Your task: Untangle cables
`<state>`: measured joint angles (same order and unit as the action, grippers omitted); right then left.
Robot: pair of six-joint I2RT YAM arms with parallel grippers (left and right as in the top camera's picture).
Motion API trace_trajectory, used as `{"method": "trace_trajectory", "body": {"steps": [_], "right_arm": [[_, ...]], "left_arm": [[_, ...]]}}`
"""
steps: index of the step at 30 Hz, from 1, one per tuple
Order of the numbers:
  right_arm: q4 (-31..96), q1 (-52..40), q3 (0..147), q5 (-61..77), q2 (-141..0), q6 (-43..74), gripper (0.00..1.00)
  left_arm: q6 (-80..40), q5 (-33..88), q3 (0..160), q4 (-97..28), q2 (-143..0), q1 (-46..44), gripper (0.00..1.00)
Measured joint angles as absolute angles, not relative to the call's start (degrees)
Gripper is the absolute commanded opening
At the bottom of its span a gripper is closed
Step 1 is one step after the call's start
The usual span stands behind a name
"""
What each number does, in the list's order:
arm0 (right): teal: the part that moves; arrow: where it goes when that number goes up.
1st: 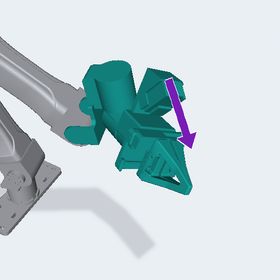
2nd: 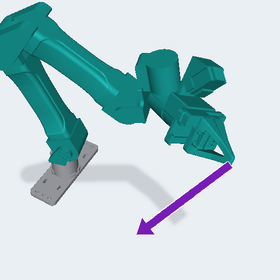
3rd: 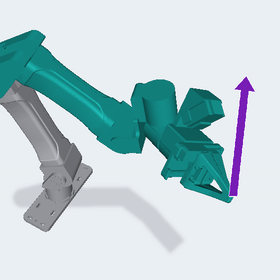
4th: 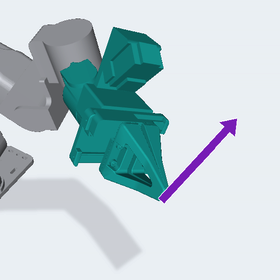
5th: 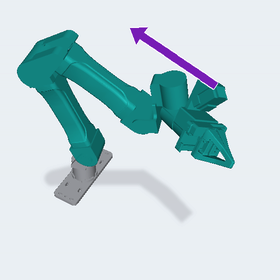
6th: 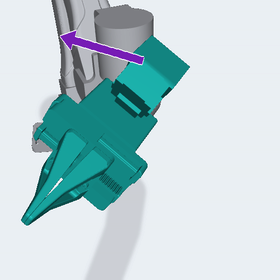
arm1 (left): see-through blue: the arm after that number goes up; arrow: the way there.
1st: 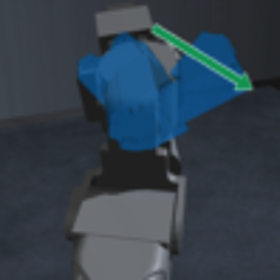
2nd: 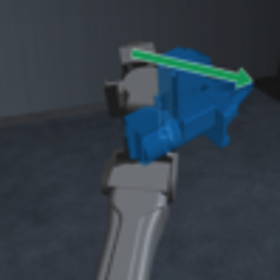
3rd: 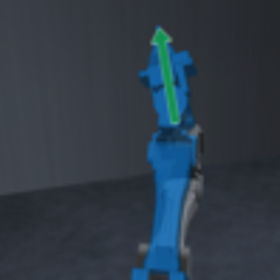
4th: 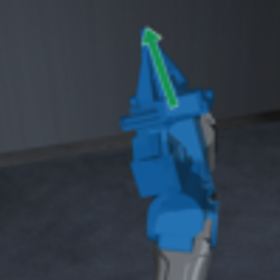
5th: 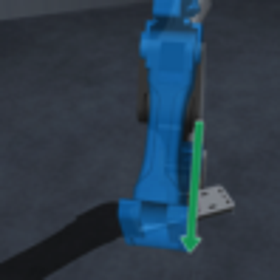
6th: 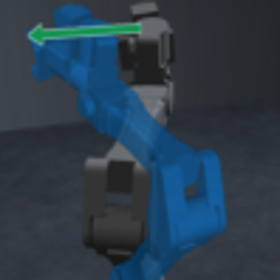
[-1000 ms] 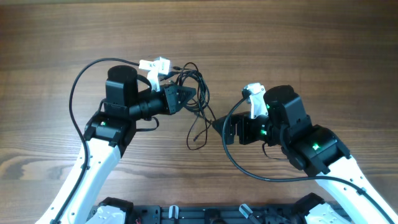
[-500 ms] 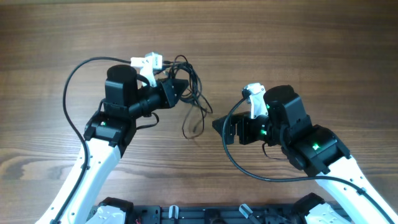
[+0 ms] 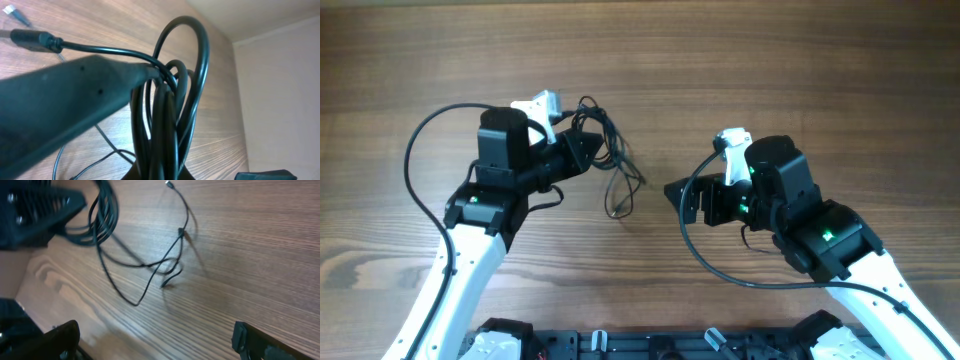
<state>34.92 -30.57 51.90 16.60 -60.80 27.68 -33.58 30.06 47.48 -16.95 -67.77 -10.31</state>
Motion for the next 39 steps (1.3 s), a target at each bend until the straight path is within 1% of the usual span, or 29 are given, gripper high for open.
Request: {"method": "trace_trajectory", "body": {"steps": [4,8,10,11,13,16,17,18,19,20,22,24,25,27,28,29,30,31,32,34,35,39], "right_arm": [[34.7,-30.6,51.9,14.9,-60.8,37.7,1.0],[33.1,-30.6,51.9,11.7,-60.8,49.7,1.0],[30.7,-30.6,51.9,11.0,-60.9,52.4,0.99],[29.3,-30.6,51.9,10.9,-60.9,52.4,0.97],[25.6,-30.6,51.9,12.3,-61.8,48.4,0.96],[21.8,-30.6,51.9,18.0,-64.7,40.3,0.88],[20.6,-30.6,51.9,20.6,-66.4,37.0,0.87],[19.5,-30.6,51.9,24.2,-69.0,32.4,0.88],[18.2,-30.6,51.9,26.8,-71.1,29.3,0.93],[17.8,-30.6,51.9,28.4,-72.4,27.4,0.94],[15.7,-30.7,51.9,34.9,-76.9,21.3,0.94],[13.8,-31.0,51.9,39.0,-81.1,17.9,0.94],[13.2,-31.2,51.9,40.4,-82.8,16.4,0.93],[10.6,-31.6,51.9,42.2,-84.5,12.5,0.82],[9.6,-31.7,51.9,42.5,-84.5,11.3,0.72],[8.3,-31.8,51.9,42.9,-84.5,9.7,0.49],[7.9,-31.9,51.9,42.8,-84.5,8.5,0.43],[7.8,-31.9,51.9,42.2,-84.5,8.0,0.42],[8.3,-31.8,51.9,40.9,-84.5,7.2,0.32],[10.1,-31.8,51.9,39.3,-84.5,6.0,0.1],[11.3,-31.8,51.9,39.1,-84.5,5.9,0.05],[12.9,-31.8,51.9,43.7,-82.1,7.9,0.04]], "left_arm": [[-34.2,30.1,47.5,-21.0,-67.6,-9.7,0.04],[-36.4,29.8,47.5,-21.7,-67.6,-9.7,0.04],[-37.8,29.5,47.5,-21.6,-67.6,-9.7,0.04],[-38.2,29.4,47.5,-21.5,-67.6,-9.7,0.04],[-38.9,29.1,47.5,-20.8,-67.6,-9.7,0.04],[-39.4,29.0,47.5,-19.2,-67.5,-9.7,0.04],[-39.4,28.9,47.5,-18.6,-67.5,-9.7,0.04],[-39.4,29.0,47.5,-17.4,-67.5,-9.7,0.04],[-39.4,29.2,47.5,-16.6,-67.5,-9.7,0.04],[-38.7,29.7,47.4,-15.7,-67.5,-9.7,0.04],[-36.0,32.1,47.4,-12.7,-67.5,-9.7,0.04],[-34.8,33.6,47.4,-11.9,-67.5,-9.7,0.04],[-34.3,35.1,47.4,-11.7,-67.4,-9.7,0.04],[-33.7,37.5,47.4,-11.5,-67.4,-9.7,0.04],[-33.6,38.6,47.4,-11.6,-67.4,-9.7,0.04],[-33.5,39.5,47.4,-11.7,-67.4,-9.7,0.04],[-33.4,40.4,47.4,-11.7,-67.4,-9.7,0.04],[-33.4,40.6,47.4,-11.8,-67.4,-9.7,0.04],[-33.3,40.9,47.4,-11.7,-67.4,-9.7,0.04],[-33.3,41.0,47.4,-11.8,-67.4,-9.7,0.04],[-33.3,40.8,47.4,-11.8,-67.4,-9.7,0.04],[-29.9,40.4,47.4,-12.4,-67.4,-9.7,0.04]]}}
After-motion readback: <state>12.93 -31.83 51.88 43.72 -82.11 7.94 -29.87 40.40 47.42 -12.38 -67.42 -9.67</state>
